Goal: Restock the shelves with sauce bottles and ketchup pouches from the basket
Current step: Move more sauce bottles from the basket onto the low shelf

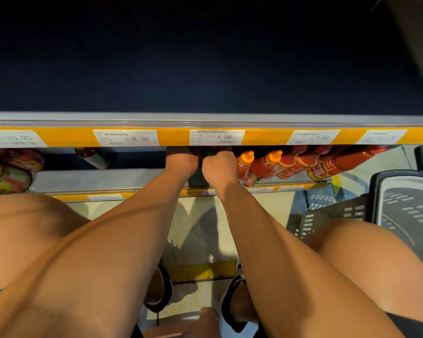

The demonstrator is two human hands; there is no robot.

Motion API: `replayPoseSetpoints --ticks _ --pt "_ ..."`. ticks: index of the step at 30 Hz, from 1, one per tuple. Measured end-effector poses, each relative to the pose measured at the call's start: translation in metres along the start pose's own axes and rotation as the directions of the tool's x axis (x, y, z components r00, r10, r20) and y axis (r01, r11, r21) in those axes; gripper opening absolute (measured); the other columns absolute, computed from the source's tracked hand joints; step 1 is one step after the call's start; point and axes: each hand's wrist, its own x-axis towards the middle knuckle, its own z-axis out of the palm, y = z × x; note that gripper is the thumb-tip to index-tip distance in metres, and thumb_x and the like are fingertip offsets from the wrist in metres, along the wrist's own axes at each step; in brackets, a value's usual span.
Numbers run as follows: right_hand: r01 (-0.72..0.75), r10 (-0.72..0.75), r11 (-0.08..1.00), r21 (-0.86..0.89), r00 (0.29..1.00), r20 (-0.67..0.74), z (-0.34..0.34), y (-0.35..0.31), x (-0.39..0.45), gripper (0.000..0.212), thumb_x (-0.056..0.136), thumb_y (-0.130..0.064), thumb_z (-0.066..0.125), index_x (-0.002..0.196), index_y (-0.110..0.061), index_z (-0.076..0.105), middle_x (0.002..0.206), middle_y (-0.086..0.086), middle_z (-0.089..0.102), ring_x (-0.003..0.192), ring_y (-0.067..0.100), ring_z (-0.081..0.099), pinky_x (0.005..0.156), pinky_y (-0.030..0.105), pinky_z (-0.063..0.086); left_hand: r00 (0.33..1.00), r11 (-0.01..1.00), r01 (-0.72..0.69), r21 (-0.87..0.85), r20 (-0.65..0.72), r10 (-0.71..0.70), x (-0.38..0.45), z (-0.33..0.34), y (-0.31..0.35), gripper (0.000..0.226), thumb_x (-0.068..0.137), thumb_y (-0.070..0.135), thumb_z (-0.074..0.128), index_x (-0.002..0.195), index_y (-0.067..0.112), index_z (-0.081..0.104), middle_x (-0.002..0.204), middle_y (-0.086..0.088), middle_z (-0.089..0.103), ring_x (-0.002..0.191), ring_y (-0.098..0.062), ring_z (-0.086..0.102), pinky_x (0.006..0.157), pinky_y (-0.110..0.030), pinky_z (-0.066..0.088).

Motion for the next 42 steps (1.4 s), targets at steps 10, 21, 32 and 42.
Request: replayPoseSetpoints --ticks 10,21,32,42 --pt "0.118 -0.119 0.981 -0.151 0.993 0.007 -0.015 0.000 -0.042 0.032 0.096 -0.015 0.057 0.127 -0.010 0.052 0.127 0.013 0.054 0.113 0.034 0.058 0.093 0.049 0.056 0.998 0.998 0.047 -0.043 0.048 -0.044 -0.032 -0.010 0.011 0.019 0.097 0.014 0.060 0.113 0.003 0.062 0.105 -0.019 0.064 0.090 -0.034 0.062 0.072 -0.038 0.051" --pt "0.331 -0.295 0.808 -0.487 0.943 0.152 -0.095 -0.028 -0.120 0.032 0.090 -0.022 0.065 0.122 -0.018 0.065 0.117 0.006 0.067 0.107 0.032 0.064 0.091 0.044 0.057 0.927 0.940 -0.320 0.117 0.243 0.285 -0.103 -0.071 0.035 0.024 0.092 0.021 0.073 0.114 0.012 0.070 0.112 0.000 0.070 0.103 -0.023 0.066 0.094 -0.044 0.055" --pt "0.572 -0.583 0.804 -0.160 0.708 -0.398 -0.247 0.083 -0.226 0.041 0.093 -0.020 0.071 0.133 -0.027 0.064 0.129 -0.012 0.065 0.119 0.002 0.057 0.100 0.018 0.042 0.632 0.668 -0.744 -0.018 0.307 0.712 -0.245 -0.101 0.102 0.011 0.098 0.037 0.067 0.107 0.040 0.072 0.101 0.028 0.071 0.098 0.006 0.066 0.086 -0.025 0.053" --pt "0.140 -0.139 0.989 -0.052 0.742 -0.656 -0.338 0.302 -0.264 0.045 0.092 -0.017 0.073 0.136 -0.018 0.062 0.131 -0.002 0.064 0.120 0.017 0.061 0.103 0.041 0.050 0.301 0.435 -0.879 -0.193 0.483 0.822 -0.375 0.038 0.223 0.012 0.097 0.027 0.066 0.107 0.024 0.073 0.101 0.012 0.072 0.097 -0.003 0.066 0.084 -0.022 0.051"
